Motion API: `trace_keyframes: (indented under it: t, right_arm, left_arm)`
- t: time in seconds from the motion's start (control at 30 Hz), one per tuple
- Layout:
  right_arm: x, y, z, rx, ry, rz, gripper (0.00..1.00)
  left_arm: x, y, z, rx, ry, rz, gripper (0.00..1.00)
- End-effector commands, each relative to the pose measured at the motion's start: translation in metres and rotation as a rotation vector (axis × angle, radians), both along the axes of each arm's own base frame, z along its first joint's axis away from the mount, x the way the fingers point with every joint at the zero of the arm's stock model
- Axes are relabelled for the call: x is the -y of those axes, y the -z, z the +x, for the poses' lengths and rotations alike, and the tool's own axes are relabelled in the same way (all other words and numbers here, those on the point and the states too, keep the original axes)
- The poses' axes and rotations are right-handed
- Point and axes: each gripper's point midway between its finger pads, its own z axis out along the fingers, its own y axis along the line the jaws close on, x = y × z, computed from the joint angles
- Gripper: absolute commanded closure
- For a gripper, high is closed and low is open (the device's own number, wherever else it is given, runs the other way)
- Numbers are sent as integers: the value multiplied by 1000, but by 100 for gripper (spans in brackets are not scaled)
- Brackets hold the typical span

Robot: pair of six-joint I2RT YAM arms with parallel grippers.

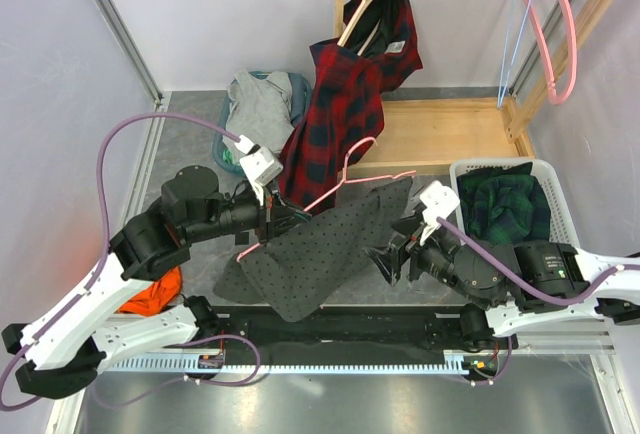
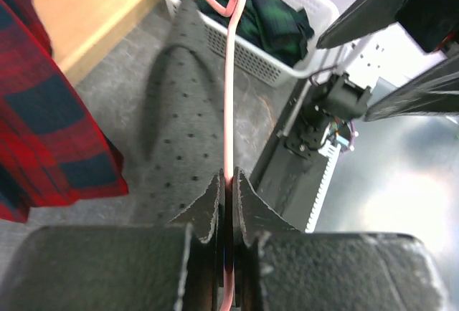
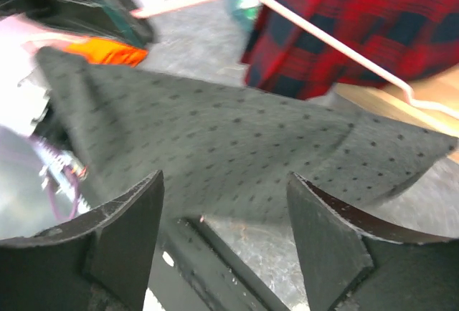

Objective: Place the skirt on the hanger
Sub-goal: Pick up the hanger at the center of the board.

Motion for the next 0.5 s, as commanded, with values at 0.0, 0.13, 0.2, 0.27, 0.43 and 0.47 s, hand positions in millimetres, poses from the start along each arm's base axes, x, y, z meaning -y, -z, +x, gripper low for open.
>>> trace_keyframes:
  t: [0.0,0.13,0.2,0.27,0.43,0.47]
  right_arm:
    - [28,9,26,-18,246,69,24]
    - [50,22,41,-46,429,157,23]
    - [48,32,42,-63,450,154,23]
    - [49,40,43,-76,484,137,23]
    - [34,65,44,-84,527,30,23]
    - [30,72,44,-92,528,14,23]
  left_arm:
    - [-2,-59,15,105,-76,-130,98]
    - [1,-78,24,130,-110,-174,98]
    - [6,-87,31,140,-129,-191,98]
    - [6,-100,39,154,-163,-210,98]
    - [18,-120,69,190,-252,-235,98]
    - [21,-123,72,193,-257,-240,98]
